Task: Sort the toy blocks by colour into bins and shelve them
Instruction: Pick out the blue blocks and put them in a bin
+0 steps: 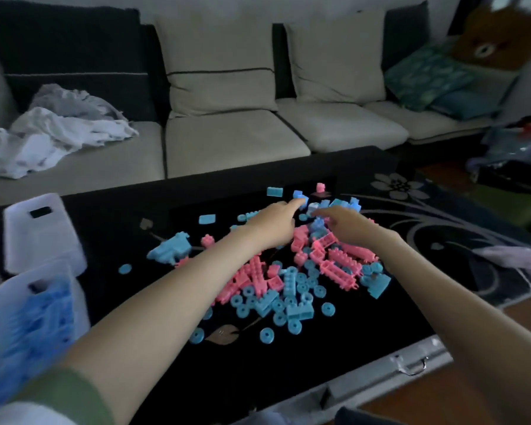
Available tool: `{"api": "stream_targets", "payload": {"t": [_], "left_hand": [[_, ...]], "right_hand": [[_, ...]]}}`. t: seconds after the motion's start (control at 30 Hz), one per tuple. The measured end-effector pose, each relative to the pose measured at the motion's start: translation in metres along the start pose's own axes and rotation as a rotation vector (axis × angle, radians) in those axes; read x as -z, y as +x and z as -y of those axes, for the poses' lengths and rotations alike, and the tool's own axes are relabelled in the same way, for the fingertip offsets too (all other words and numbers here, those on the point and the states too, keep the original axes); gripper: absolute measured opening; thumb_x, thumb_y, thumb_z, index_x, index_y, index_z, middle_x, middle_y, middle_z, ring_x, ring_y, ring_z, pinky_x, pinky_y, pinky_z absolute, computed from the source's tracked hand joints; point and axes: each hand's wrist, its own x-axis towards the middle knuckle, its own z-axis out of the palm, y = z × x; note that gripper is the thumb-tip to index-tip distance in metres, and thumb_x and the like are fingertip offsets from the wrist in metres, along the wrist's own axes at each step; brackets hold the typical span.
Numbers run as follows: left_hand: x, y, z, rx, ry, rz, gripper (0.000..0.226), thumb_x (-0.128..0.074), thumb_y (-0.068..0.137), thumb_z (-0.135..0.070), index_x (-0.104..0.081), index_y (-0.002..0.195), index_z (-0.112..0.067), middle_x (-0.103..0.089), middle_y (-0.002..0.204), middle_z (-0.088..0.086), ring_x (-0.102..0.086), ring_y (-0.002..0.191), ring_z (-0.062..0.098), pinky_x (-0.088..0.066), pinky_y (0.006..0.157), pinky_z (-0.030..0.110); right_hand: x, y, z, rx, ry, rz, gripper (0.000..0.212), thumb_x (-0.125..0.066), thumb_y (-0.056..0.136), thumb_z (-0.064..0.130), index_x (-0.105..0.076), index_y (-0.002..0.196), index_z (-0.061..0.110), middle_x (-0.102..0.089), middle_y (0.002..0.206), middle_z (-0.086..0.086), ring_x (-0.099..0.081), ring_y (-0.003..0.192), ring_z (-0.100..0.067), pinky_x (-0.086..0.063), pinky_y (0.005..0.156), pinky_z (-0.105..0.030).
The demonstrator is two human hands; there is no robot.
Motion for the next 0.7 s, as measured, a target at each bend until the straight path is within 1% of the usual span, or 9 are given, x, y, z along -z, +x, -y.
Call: {"api": "stream_targets", "payload": {"t": [0.07,0.13,0.23,0.33,0.4,0.47,0.53,0.63,0.7], "left_hand": [[-0.011,0.025,-0.001,-0.003,0.008,0.009,0.065,-0.037,0.095,-0.002,-0.017,0.151,-0.028,-0.038,0.141,0.011,-0.051,0.112,0.029,-0.047,0.09,0.042],[-0.017,0.046,0.007,0.008,0.025,0.011,0.075,-0.037,0.09,0.004,-0.013,0.151,-0.031,-0.031,0.144,0.009,-0.047,0.115,0.028,-0.047,0.092,0.043],[-0.023,0.076,0.023,0.052,0.061,-0.015,0.081,-0.037,0.086,0.007,-0.014,0.151,-0.035,-0.016,0.152,0.007,-0.035,0.13,0.031,-0.045,0.097,0.041],[-0.033,0.096,0.03,0.036,0.094,-0.008,0.071,-0.04,0.089,0.004,-0.024,0.148,-0.032,-0.015,0.154,0.005,-0.031,0.134,0.029,-0.042,0.101,0.039],[-0.039,0.105,0.029,-0.011,0.107,-0.01,0.057,-0.044,0.091,0.0,-0.036,0.142,-0.024,-0.031,0.145,0.007,-0.037,0.128,0.027,-0.043,0.095,0.037],[-0.044,0.11,0.028,-0.04,0.072,-0.032,0.035,-0.045,0.091,-0.002,-0.046,0.123,-0.017,-0.045,0.127,0.009,-0.047,0.109,0.026,-0.042,0.08,0.035],[-0.047,0.11,0.029,-0.059,0.046,-0.049,0.018,-0.043,0.091,-0.003,-0.047,0.107,-0.011,-0.05,0.113,0.011,-0.047,0.09,0.023,-0.039,0.072,0.035],[-0.044,0.101,0.031,-0.037,-0.022,-0.062,0.011,-0.046,0.095,-0.011,-0.048,0.106,-0.008,-0.051,0.099,0.008,-0.046,0.078,0.019,-0.036,0.065,0.029],[-0.036,0.09,0.032,0.017,-0.109,-0.051,0.014,-0.048,0.096,-0.015,-0.047,0.108,-0.011,-0.048,0.085,0.002,-0.045,0.068,0.014,-0.032,0.057,0.027]], "right_hand": [[-0.013,0.008,-0.007,0.046,-0.018,0.027,0.048,-0.037,0.095,0.01,-0.042,0.14,0.027,-0.042,0.14,-0.006,-0.049,0.117,-0.025,-0.041,0.092,-0.036],[-0.023,0.012,-0.007,0.088,0.032,0.012,0.036,-0.041,0.096,0.018,-0.05,0.13,0.023,-0.041,0.129,-0.005,-0.048,0.116,-0.026,-0.04,0.097,-0.042],[-0.028,0.019,-0.007,0.108,0.117,-0.044,0.021,-0.045,0.095,0.02,-0.057,0.112,0.014,-0.041,0.115,-0.004,-0.053,0.097,-0.023,-0.045,0.09,-0.04],[-0.024,0.02,-0.009,0.113,0.216,-0.056,0.005,-0.05,0.091,0.014,-0.054,0.088,0.016,-0.043,0.103,0.001,-0.05,0.083,-0.015,-0.042,0.074,-0.024],[-0.021,0.02,-0.012,0.109,0.252,-0.09,0.017,-0.05,0.089,0.011,-0.047,0.076,0.021,-0.047,0.093,0.002,-0.047,0.078,-0.013,-0.037,0.065,-0.018],[-0.016,0.016,-0.016,0.069,0.339,-0.109,0.016,-0.051,0.091,0.012,-0.047,0.078,0.021,-0.055,0.089,0.003,-0.051,0.073,-0.011,-0.039,0.061,-0.018],[-0.013,0.013,-0.019,0.03,0.434,-0.146,0.01,-0.05,0.093,0.014,-0.049,0.084,0.018,-0.062,0.089,0.001,-0.055,0.071,-0.011,-0.04,0.06,-0.018],[-0.011,0.007,-0.018,-0.007,0.509,-0.204,0.003,-0.05,0.094,0.018,-0.049,0.092,0.017,-0.064,0.092,-0.002,-0.062,0.081,-0.019,-0.045,0.062,-0.02],[-0.009,0.005,-0.015,-0.003,0.494,-0.201,0.007,-0.048,0.095,0.02,-0.048,0.102,0.017,-0.062,0.097,-0.003,-0.062,0.081,-0.023,-0.046,0.064,-0.025]]}}
